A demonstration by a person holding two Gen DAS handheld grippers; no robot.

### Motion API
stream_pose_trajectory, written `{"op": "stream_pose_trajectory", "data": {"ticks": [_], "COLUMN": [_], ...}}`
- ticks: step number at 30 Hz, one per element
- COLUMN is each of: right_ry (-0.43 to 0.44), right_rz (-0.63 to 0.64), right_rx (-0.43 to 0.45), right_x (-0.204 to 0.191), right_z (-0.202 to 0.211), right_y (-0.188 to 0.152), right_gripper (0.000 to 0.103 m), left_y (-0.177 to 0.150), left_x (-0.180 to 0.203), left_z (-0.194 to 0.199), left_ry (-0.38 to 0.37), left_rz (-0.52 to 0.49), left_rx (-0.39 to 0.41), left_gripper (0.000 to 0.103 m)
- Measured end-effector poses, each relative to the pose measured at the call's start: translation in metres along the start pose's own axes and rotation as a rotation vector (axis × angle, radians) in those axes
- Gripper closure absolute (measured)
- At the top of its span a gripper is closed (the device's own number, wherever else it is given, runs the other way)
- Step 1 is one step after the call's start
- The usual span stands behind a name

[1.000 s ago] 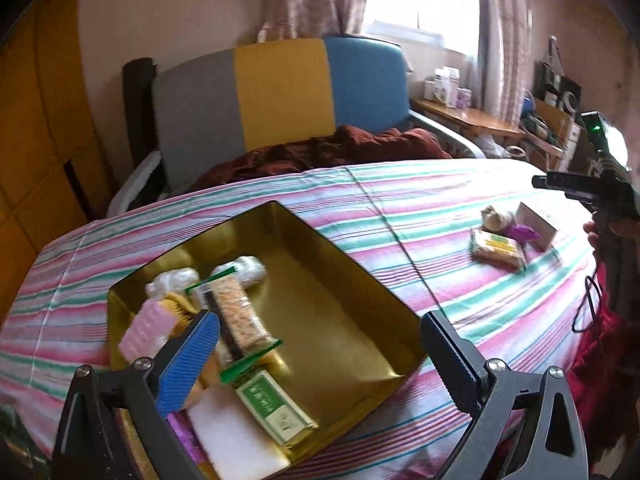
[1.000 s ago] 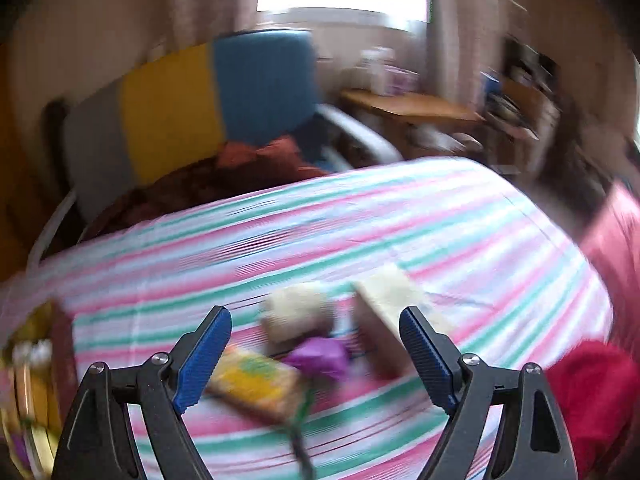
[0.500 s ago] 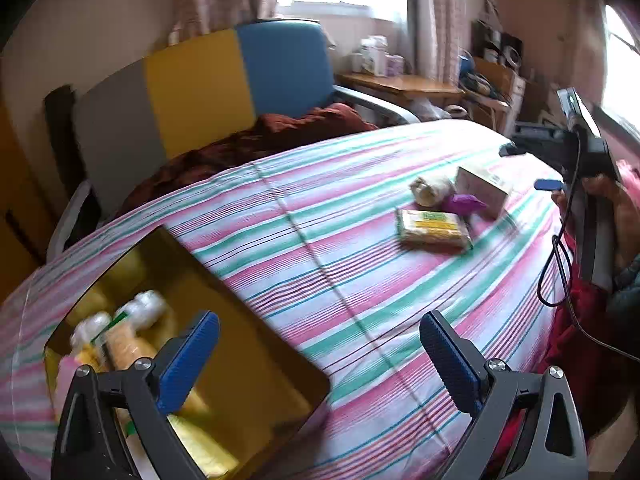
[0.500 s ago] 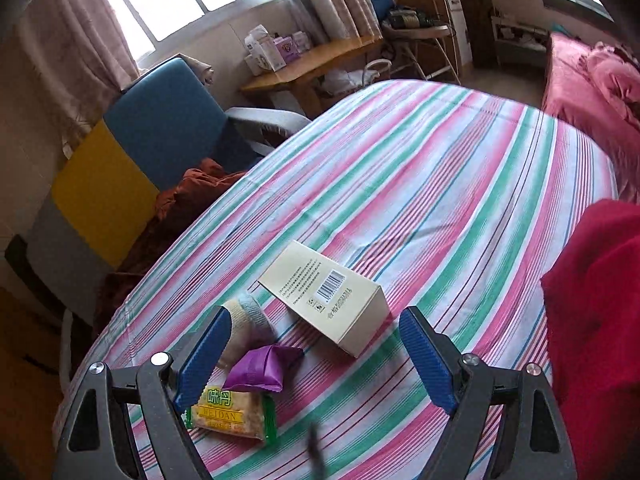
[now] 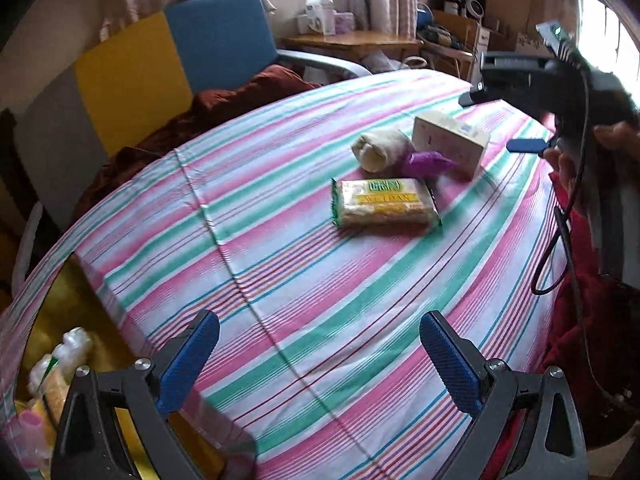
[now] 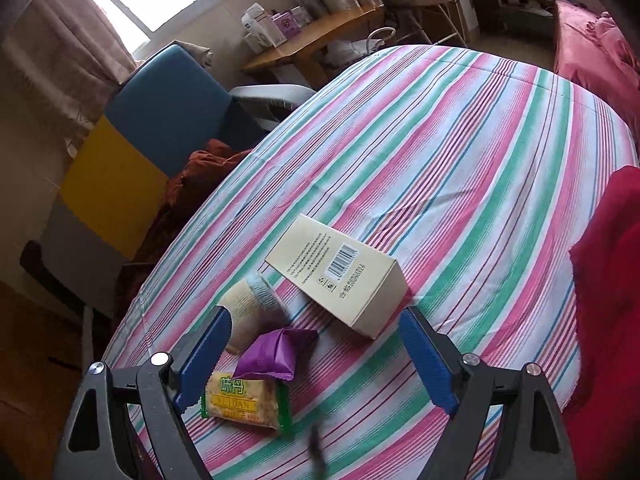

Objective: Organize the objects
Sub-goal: 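Move both open tools back toward the cracker packet, box and knit ball, then grasp the WEIDAN cracker packet with left tool while right tool approaches the cream box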

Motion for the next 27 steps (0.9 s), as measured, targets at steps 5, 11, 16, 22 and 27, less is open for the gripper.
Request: {"op": "stream_pose_trajectory", "data": {"ticks": [5,11,16,22,27], "right_ry": [0.005,0.016,0.027,0.042,0.059], "right_rz": [0.013,0.020,0.014,0.015,0.007], "right_rx": [-0.009,-0.008,-0.015,-0.020,-0.019], "right_x": [-0.003,-0.005,-0.005,-0.006,-0.005], "right_z": [-0.002,-0.004,-0.004,-0.004,-0.002], "right_y": [0.000,0.001,0.000,0.000,0.001], "right_gripper": [0.015,0.015,0.015,0.015,0.015], "left_y": [0.002,0.006,0.009,0.012,0.013], "left_x": [0.008,0.020,0.027,0.035,0.044], "left_z": [-0.013,-0.019,-0.024,-0.030,-0.038], "left_ry": [0.001,0.004,0.018,0.027,0.031], "left_rz": [-0.008,-0.039,-0.073,-0.121,-0.165], "left_rx": [-0.024,-0.024,-0.022,-0.026,-0.037], "left_gripper": [0.002,0.002,0.002,0.002,0.002]}}
Point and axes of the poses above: each gripper's, at about its wrist camera, not at the fingertips, and z roughly against the way its jaws point, x to its right, y to its top, the point moved 3 cm from there along -z, roughly the way its jaws point, and after that the axes turned 11 degrees about y, right-handed, at the moved point
